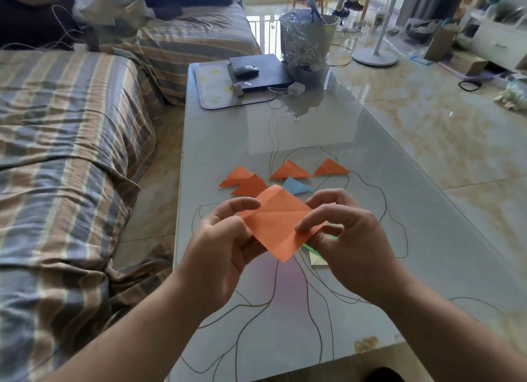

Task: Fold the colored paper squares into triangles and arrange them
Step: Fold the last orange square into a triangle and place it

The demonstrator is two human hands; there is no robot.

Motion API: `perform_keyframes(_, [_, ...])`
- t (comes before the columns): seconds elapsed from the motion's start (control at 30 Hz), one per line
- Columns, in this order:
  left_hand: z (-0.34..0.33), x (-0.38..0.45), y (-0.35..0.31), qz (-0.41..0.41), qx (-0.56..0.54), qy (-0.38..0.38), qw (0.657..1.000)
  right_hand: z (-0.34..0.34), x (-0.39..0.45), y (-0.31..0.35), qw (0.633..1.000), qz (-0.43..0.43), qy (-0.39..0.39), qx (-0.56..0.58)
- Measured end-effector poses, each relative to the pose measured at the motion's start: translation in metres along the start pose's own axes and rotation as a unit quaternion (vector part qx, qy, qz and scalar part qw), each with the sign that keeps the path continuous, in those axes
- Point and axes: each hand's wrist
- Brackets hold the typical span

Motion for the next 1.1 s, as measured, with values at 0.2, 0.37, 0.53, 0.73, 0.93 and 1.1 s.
perform_keyframes(0.2, [-0.002,0.003,0.001,0.007,0.039,-0.068,0.997,0.003,-0.002,0.007,0.978,-0.063,0.099,0.170])
perform_keyframes(0.37, [-0.001,0.004,0.001,0.040,0.025,-0.089,0.995,0.000,-0.003,0.010,0.972,-0.077,0.154,0.159])
perform_keyframes(0.53, [-0.001,0.003,-0.003,0.132,0.014,-0.049,0.990,0.002,-0.002,0.012,0.968,-0.071,0.160,0.177])
perform_keyframes(0.73, [0.007,0.005,-0.015,0.158,0.104,-0.023,0.982,0.014,0.001,0.016,0.946,-0.042,0.275,0.166])
perform_keyframes(0.93, [0.008,0.006,-0.010,0.120,0.127,-0.037,0.984,0.016,0.002,0.013,0.918,-0.056,0.347,0.181])
perform_keyframes(1.1, [0.007,0.005,-0.008,0.088,0.139,-0.041,0.985,0.018,0.006,0.008,0.913,-0.059,0.367,0.168])
Point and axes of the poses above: each hand's wrist, its own x-axis towards the middle knuckle, its own z-axis out of the back of the hand, y = z × x, and after that the axes turned 13 degrees about -x, right-handed
